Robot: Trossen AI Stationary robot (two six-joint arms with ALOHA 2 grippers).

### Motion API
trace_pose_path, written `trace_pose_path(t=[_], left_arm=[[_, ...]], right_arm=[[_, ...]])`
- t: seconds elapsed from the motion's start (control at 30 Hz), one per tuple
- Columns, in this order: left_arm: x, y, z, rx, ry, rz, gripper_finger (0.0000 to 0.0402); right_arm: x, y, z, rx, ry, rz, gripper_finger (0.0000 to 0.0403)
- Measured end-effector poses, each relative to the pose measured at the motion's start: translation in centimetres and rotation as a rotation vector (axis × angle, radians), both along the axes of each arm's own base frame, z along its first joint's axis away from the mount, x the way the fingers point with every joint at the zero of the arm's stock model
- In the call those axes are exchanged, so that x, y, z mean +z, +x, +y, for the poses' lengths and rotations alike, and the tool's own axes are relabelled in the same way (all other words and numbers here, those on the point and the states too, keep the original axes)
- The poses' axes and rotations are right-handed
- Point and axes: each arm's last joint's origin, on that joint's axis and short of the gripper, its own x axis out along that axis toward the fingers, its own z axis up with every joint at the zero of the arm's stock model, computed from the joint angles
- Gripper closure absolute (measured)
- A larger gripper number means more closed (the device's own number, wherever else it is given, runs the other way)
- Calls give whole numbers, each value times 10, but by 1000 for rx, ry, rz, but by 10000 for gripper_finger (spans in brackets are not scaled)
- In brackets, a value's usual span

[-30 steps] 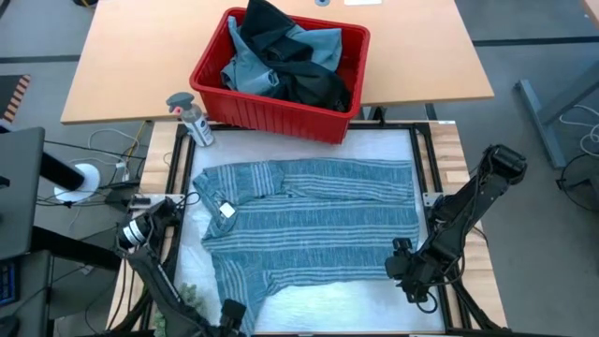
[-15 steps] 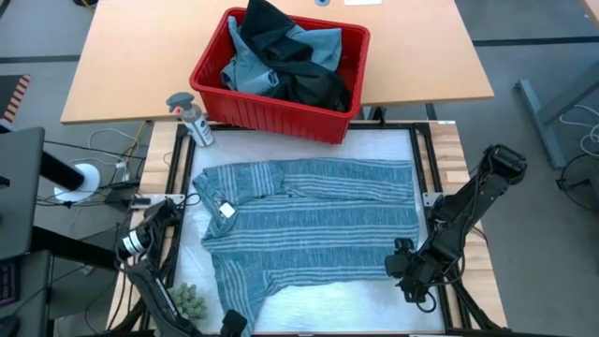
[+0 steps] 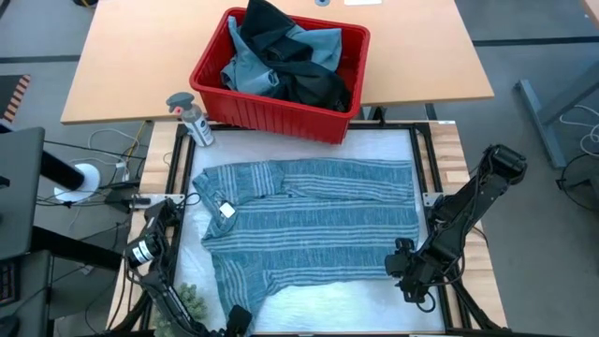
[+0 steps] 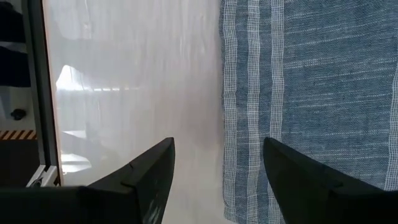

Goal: Fold Laundry from Bin
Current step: Fold the light blue shirt

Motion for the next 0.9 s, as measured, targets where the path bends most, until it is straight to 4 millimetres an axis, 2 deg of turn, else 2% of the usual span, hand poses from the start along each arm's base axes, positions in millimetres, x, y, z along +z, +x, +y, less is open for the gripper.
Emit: trace_pose_path(t=[0.33,0.47,0.57,0.77,0.9], left_arm=[[1,3,5,34,0,22,339],[1,4,5,38,7,11,374],[1,4,5,65,2,4,387],[1,5,6,115,-13,-2,392],[1,5,7,118,-16,14,398]], right_arm=[[-2,-2,0,35,-38,-2,133],[-14,-1,9,106,-73,5,133],[-29,0,16,121,-103,37,133],[-48,3,20,38,-205,132,133],[-50,7,26,36,-213,149,167]])
